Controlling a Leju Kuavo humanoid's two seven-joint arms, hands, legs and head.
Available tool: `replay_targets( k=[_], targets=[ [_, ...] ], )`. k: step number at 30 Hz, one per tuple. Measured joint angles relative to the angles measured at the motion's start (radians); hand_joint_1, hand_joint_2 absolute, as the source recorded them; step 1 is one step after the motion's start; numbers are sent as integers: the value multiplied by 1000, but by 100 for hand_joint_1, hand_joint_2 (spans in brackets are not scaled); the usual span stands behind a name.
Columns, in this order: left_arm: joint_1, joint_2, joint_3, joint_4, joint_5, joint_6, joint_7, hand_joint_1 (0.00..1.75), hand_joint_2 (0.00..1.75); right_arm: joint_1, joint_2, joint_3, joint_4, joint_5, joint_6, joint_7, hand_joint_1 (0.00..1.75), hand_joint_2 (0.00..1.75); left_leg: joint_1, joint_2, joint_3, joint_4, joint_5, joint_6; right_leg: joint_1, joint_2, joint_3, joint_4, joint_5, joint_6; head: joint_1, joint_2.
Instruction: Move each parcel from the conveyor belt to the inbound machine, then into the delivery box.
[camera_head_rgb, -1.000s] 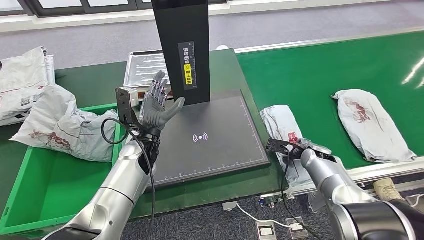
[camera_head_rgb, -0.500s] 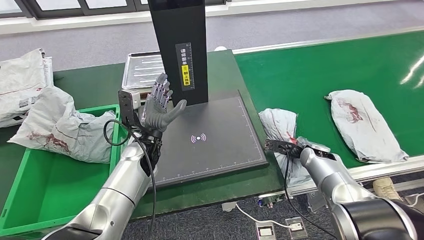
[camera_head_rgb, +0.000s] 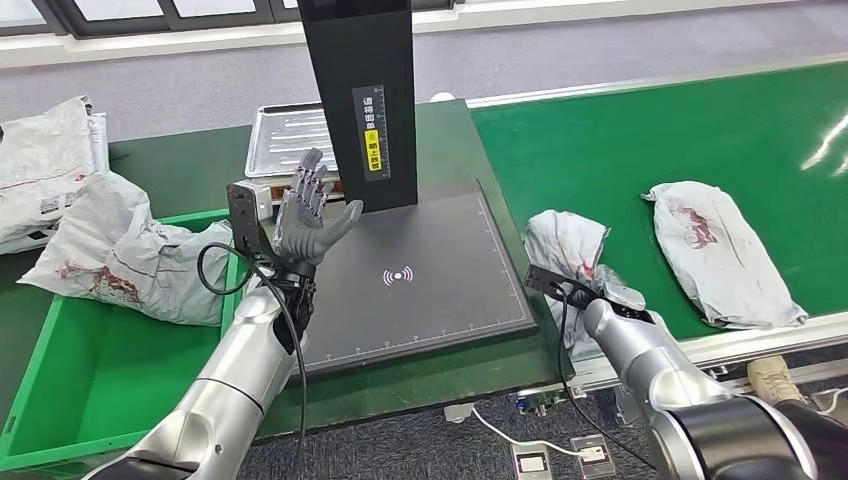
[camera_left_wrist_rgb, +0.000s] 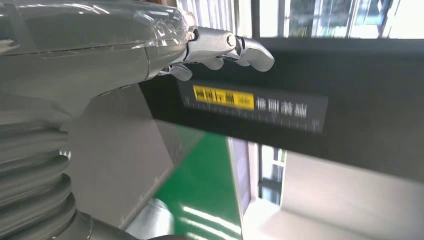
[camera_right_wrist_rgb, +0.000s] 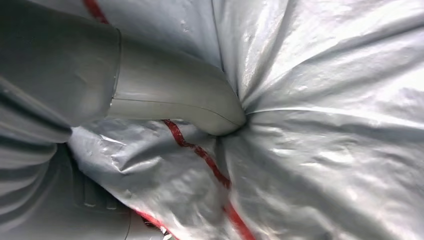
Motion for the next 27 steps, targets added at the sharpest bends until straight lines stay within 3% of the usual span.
replay_targets(
  k=[2,4,7,12,15,18,22,27],
  targets=[
    [16,11,0,-23,-10,15,6,0,175,-4,6,-7,-46,-32,-180,34,175,175,0,-2,-1,0,1,0,-1,-2,-1,0,0,0,0,0],
    [30,19,0,-47,-24,28,14,0,175,10,7,-27,-157,-76,-314,17,175,175,0,-3,-2,0,1,0,-1,-4,-2,0,0,0,0,0],
    [42,27,0,-72,-36,44,19,0,175,70,8,-69,-404,-117,-390,-25,175,175,0,-6,-3,0,1,0,-1,-6,-2,0,-1,0,0,0],
    [53,36,0,-99,-59,71,18,0,175,129,14,-108,-651,-166,-421,-94,175,175,0,-8,-5,0,1,0,-1,-9,-3,0,-2,1,0,0],
    [55,37,0,-106,-75,85,18,0,175,144,19,-120,-732,-199,-447,-130,175,175,0,-8,-5,0,1,0,-1,-9,-3,-1,-2,1,0,0],
    [54,38,0,-107,-83,104,11,0,175,158,31,-129,-772,-252,-412,-175,175,175,0,-8,-5,0,1,0,-1,-9,-2,0,-2,1,0,0],
    [49,44,0,-106,-94,130,-12,0,175,134,88,-118,-726,-299,-292,-228,175,175,0,-6,-5,0,1,0,-1,-7,-3,1,-2,0,0,0],
    [34,45,0,-99,-138,226,-21,0,175,65,204,-42,-509,-350,-246,-267,175,175,2,-7,-4,0,2,-2,1,-7,-3,1,-2,0,0,0]
  ],
)
